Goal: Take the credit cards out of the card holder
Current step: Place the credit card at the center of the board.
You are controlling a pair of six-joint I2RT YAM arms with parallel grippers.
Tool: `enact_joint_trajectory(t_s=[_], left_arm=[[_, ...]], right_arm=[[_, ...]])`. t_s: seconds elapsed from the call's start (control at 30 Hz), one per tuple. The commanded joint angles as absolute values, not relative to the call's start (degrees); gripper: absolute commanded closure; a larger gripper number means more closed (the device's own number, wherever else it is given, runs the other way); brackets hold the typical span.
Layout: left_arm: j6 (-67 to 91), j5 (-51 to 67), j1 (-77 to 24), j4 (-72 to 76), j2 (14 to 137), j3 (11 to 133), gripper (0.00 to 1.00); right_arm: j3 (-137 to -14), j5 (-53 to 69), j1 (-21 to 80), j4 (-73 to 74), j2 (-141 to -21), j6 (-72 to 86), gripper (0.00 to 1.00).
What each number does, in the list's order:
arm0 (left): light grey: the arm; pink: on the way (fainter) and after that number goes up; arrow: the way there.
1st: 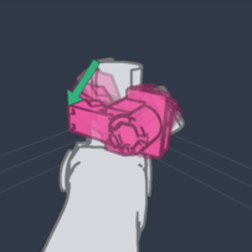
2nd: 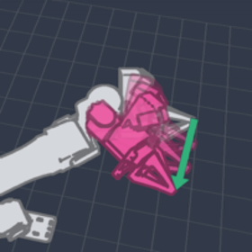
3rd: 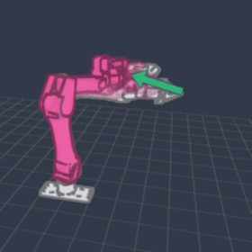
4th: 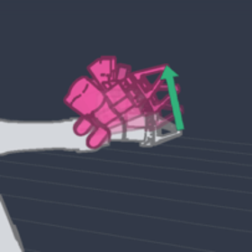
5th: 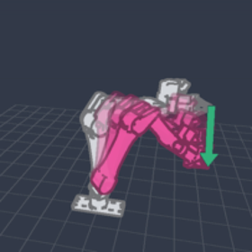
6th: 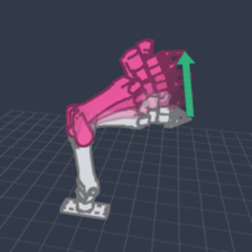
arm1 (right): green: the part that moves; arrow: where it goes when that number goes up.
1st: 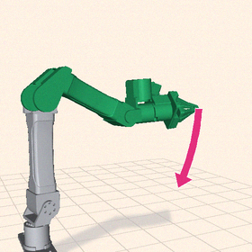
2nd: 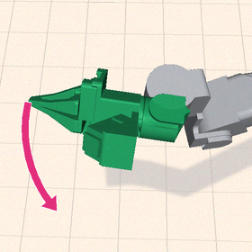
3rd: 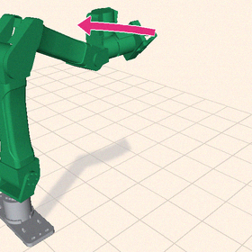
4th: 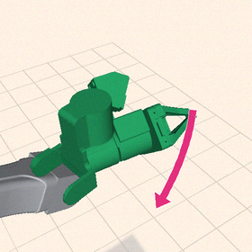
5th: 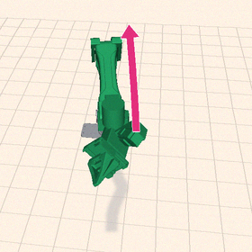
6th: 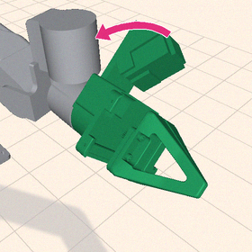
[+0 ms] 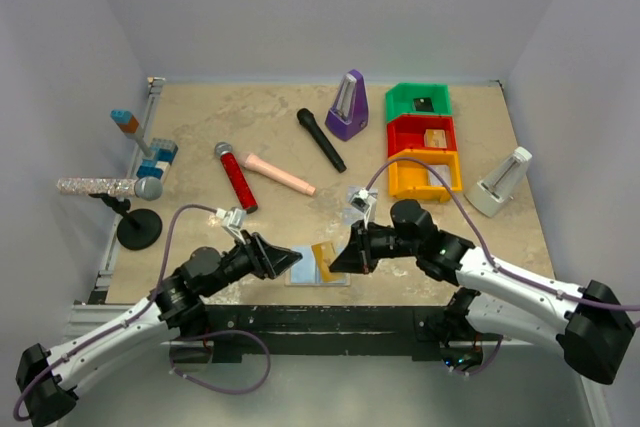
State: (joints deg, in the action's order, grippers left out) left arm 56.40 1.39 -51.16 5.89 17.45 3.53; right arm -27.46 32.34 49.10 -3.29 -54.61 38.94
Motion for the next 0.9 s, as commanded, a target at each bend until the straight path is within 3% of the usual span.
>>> enact_joint_trajectory(t_s=[0.0, 0.3, 0.67, 0.87], left_arm=[[49.8, 10.1, -51.3, 12.1, 18.4, 7.5, 0.32], [46.7, 21.9, -51.2, 23.4, 24.4, 8.6, 0.34], [46.3, 30.8, -51.1, 29.1, 33.7, 11.2, 0.36], [47.5, 34.6, -51.0, 34.8, 38.1, 11.9, 0.44]], right_arm=[[-28.5, 40.9, 49.0, -1.9, -52.5, 33.7, 1.00], [-30.9, 52.6, 49.1, -0.2, -54.6, 31.2, 1.00], [-34.5, 53.6, 49.3, 4.9, -56.2, 28.3, 1.00], [-35.9, 53.7, 49.8, 5.1, -57.5, 28.2, 1.00]])
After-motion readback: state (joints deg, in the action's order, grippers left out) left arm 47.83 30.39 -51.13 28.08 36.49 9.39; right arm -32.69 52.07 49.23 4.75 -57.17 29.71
